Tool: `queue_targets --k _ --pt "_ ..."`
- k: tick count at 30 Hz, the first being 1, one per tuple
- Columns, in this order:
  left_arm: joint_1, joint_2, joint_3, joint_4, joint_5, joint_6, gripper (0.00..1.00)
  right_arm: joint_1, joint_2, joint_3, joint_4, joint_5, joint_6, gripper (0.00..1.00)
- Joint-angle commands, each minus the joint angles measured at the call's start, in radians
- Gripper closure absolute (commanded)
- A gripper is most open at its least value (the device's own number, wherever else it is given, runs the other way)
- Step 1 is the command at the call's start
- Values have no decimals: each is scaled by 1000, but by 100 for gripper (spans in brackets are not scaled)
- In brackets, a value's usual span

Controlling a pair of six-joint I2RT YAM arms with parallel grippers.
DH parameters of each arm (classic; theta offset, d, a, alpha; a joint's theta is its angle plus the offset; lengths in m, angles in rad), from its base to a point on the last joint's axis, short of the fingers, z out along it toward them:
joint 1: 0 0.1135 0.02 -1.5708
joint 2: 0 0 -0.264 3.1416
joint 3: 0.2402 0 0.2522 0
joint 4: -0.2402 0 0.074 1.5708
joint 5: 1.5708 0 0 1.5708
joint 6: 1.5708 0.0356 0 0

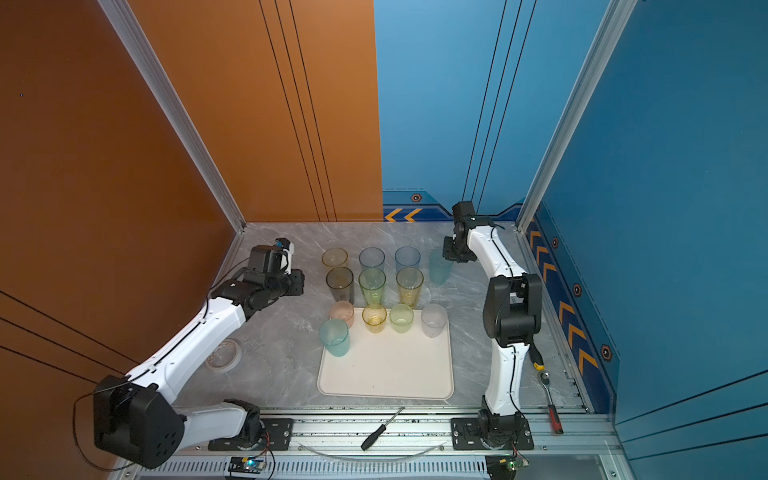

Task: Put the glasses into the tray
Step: 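Grasp the second teal frosted cup with right gripper, then carry second teal frosted cup with right gripper onto the tray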

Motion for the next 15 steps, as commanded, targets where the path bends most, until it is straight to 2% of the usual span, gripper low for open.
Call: queue_targets --k 1,11,15 --pt "4 4 26 -13 -19 17 71 -5 12 31 -39 -10 -13 81" --pt "4 2 29 -19 -18 18 71 -5 59 39 -46 -4 -24 87" --pt "4 -5 28 -21 -18 16 71 -8 51 31 -46 6 -24 93"
